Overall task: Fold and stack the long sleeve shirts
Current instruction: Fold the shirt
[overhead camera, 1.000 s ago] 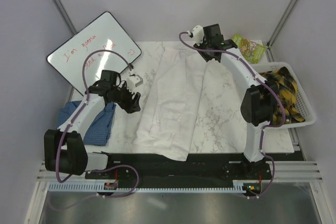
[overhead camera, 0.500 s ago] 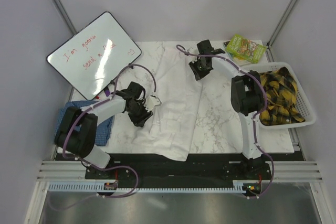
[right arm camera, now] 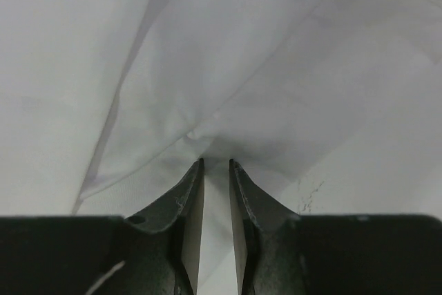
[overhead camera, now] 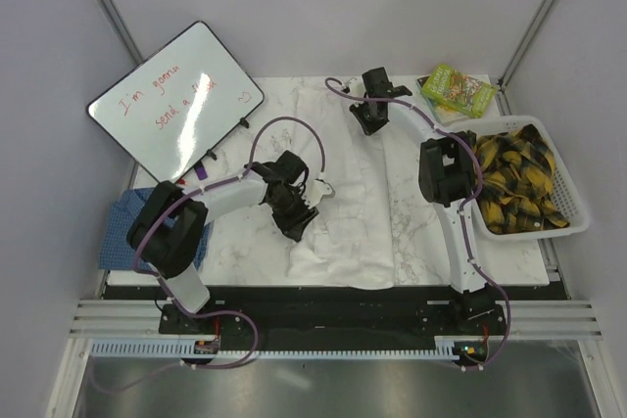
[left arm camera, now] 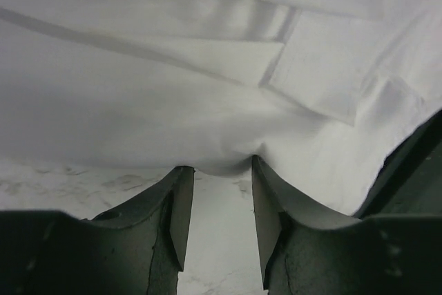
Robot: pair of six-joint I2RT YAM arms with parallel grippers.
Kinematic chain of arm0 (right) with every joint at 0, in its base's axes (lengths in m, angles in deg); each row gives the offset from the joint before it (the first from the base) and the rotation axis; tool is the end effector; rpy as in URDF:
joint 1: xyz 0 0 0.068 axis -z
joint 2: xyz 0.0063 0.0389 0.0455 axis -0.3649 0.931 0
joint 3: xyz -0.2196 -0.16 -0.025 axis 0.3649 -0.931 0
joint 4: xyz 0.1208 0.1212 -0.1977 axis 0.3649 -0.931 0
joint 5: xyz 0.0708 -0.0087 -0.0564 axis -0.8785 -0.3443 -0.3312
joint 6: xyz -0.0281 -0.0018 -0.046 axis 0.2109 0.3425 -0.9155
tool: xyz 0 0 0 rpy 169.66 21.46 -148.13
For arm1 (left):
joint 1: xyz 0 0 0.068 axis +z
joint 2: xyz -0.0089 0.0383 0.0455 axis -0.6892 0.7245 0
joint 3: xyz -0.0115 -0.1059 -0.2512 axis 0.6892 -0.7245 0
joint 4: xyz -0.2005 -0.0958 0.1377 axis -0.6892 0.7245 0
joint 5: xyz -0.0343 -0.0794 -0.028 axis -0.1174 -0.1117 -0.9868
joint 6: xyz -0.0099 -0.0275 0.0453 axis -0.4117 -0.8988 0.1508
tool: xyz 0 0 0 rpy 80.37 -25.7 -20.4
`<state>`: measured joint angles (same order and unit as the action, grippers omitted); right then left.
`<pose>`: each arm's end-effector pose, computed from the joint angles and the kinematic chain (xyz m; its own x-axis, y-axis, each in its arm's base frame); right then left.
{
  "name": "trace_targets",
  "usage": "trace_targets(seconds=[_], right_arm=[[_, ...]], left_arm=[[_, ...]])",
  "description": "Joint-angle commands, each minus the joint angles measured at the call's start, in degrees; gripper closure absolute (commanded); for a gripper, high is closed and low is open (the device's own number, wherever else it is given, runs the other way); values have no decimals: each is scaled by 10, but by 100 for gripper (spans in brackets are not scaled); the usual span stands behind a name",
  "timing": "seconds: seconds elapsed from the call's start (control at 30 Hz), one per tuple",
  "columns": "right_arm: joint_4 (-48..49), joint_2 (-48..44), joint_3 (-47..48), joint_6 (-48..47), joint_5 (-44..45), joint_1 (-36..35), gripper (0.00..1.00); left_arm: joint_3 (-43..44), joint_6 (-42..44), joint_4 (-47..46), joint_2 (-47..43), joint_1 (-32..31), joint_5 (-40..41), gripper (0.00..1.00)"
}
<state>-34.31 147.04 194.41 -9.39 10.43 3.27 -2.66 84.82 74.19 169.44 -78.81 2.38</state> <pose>0.5099 0.1692 0.1664 -0.6429 -0.5598 -0.5228 -0.5897 0.7973 -0.1286 0.2455 -0.1878 0.1638 -0.4695 0.8074 -0.3573 0.8830 0.4302 -0.1879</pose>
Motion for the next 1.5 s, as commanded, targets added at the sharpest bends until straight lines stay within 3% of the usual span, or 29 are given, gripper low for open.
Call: trace_targets(seconds=[0.0, 0.13, 0.23, 0.4, 0.53, 0.67, 1.0, 1.2, 1.4, 1.47], right_arm=[[3, 21, 38, -14, 26, 4, 72], [-11, -46, -1, -30, 5, 5, 70], [-14, -153, -96, -36, -39, 8, 66], [-80, -328, -207, -60, -135, 12, 64], [-118, -445, -370, -159, -203, 13, 67], [-111, -545, -571, -275, -199, 12, 70], [-64, -582, -714, -317, -211, -49, 74], [-27, -553, -752, -323, -205, -68, 76], [-10, -534, -758, -314, -227, -88, 75], [-1, -550, -766, -315, -231, -94, 75]], left_arm=[[31, -77, 36, -12, -20, -115, 52], [6, -76, 64, -77, -5, -102, 48], [-33, -42, 58, -167, 12, -107, 42], [-108, 24, 31, -305, 10, -109, 42], [-136, 150, 25, -334, 5, -101, 45], [-163, 240, -12, -338, -10, -85, 50], [-220, 254, -149, -264, -166, -13, 65], [-239, 289, -167, -219, -211, -6, 76], [-248, 327, -170, -200, -254, -2, 77], [-249, 307, -170, -210, -254, 7, 71]])
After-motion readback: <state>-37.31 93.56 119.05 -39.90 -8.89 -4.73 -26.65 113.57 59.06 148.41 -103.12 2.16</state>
